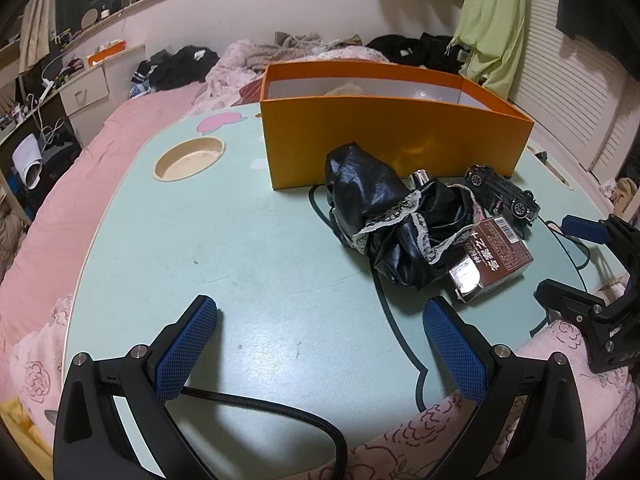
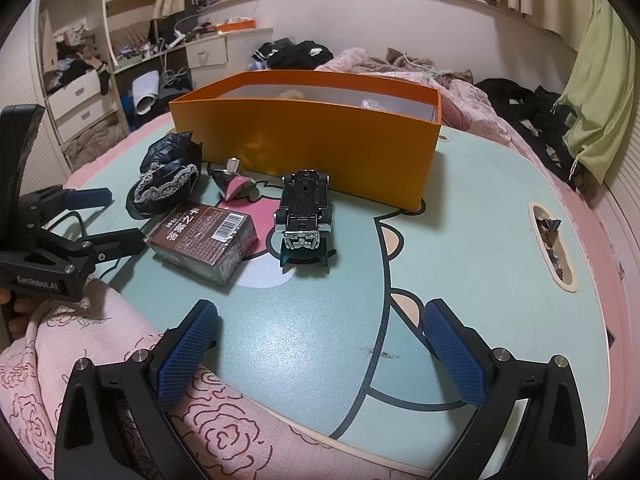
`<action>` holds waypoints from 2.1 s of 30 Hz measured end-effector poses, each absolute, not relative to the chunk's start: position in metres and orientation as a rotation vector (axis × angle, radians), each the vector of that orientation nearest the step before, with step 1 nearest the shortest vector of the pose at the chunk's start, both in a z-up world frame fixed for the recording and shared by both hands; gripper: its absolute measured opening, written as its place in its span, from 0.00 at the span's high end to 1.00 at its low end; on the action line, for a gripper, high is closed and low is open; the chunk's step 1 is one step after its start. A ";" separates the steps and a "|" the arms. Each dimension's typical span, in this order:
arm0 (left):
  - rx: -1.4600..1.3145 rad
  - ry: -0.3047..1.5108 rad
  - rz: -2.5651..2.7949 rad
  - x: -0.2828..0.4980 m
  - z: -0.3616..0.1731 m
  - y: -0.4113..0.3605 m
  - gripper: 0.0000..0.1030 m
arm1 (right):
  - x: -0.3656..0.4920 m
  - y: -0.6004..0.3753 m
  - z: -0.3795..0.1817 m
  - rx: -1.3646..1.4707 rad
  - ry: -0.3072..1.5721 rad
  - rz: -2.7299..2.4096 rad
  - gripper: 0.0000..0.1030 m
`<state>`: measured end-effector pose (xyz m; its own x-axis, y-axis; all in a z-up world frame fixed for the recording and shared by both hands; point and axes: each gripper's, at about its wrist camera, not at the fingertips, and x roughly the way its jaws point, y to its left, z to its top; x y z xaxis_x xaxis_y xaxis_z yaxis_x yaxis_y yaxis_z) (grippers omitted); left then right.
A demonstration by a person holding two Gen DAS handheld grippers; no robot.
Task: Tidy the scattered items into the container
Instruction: 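Carry the silver cone out and release it on the table, right gripper, then grasp the brown fur ball inside the orange box with the left gripper, then lift the brown fur ball out and drop it by the carton, left gripper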
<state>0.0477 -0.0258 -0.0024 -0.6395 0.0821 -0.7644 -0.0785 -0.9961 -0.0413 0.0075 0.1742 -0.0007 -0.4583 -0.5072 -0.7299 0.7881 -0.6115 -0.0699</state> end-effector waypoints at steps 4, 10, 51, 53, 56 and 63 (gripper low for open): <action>-1.246 -0.050 2.789 0.046 0.018 -0.032 0.00 | 0.007 0.175 -0.001 0.873 0.519 -2.106 0.01; -1.011 -0.026 2.820 0.017 0.094 -0.027 0.00 | 0.008 0.176 -0.001 0.873 0.519 -2.107 0.00; -1.210 -0.154 2.489 -0.044 0.102 0.000 0.58 | 0.012 0.166 0.010 0.864 0.516 -2.105 0.00; -1.222 -0.146 2.463 -0.035 0.089 0.004 0.58 | 0.012 0.166 0.010 0.863 0.516 -2.106 0.00; -1.212 -0.163 2.437 -0.028 0.074 0.007 0.49 | 0.012 0.166 0.010 0.863 0.515 -2.105 0.00; -1.089 -0.267 2.598 0.013 0.074 -0.028 0.25 | 0.012 0.166 0.010 0.863 0.515 -2.106 0.00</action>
